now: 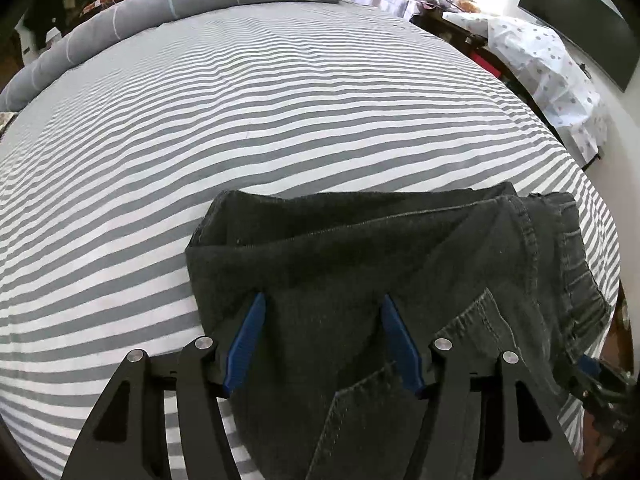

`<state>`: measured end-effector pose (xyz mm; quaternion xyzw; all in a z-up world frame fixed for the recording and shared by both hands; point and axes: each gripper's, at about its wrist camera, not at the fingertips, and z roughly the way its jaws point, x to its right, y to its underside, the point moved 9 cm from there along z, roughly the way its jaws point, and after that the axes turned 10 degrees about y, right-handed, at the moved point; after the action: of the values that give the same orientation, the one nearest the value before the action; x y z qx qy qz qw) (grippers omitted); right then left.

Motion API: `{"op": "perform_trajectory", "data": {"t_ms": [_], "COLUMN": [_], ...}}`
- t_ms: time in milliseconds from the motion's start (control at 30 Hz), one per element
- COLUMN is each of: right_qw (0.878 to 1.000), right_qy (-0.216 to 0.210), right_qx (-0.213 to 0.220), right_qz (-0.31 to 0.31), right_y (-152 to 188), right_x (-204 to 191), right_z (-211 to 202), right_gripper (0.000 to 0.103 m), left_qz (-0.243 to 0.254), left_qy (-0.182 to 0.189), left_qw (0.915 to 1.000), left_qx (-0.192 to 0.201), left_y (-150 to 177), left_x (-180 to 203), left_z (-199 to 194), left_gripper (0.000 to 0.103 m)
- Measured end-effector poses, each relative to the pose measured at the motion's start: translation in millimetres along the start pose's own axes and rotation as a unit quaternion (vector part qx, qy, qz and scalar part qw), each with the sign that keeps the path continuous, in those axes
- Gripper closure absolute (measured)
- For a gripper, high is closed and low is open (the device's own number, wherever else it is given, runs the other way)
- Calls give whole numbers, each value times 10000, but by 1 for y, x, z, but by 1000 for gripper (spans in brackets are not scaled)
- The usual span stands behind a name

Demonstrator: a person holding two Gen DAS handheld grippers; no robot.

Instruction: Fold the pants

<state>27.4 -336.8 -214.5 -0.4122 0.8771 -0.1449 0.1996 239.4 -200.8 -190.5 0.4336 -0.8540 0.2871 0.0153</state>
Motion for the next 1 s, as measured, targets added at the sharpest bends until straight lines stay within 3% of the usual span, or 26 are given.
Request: {"op": "perform_trajectory", "data": {"t_ms": [167,300,500,667,833,1000], "right_qw": [10000,9999,9989,9949,9915,9882], "right_qy": [-18,-96,-387,-863,-1185,-1378], "right_qx": [-32,-62,-55,-232,-335,-260], "right_qz": [21,38,-270,-462,-415,-616], "right_y": [-4,-6,-9,-11,-22,-31], "right_x": [4,5,1,-4,-3,-11], "right_z": [-1,0,-6,-4,7,9], "right_gripper": [36,35,35,35,36,40], "left_qz": [61,-69,-668,-1169,-1928,-1802], "left_qy": [-57,42,342,480,940,609], "left_qw": [10000,10000,9971,9912,9758,9815], "left_qx": [-21,-6,-150,-397,-424,-202], "left_y": [4,26,77,112,135,123], "left_x": [2,1,-7,-12,-10,-17], "left_z": [-12,-38,-69,-75,-82,-81], "left_gripper": [41,41,41,41,41,41]}}
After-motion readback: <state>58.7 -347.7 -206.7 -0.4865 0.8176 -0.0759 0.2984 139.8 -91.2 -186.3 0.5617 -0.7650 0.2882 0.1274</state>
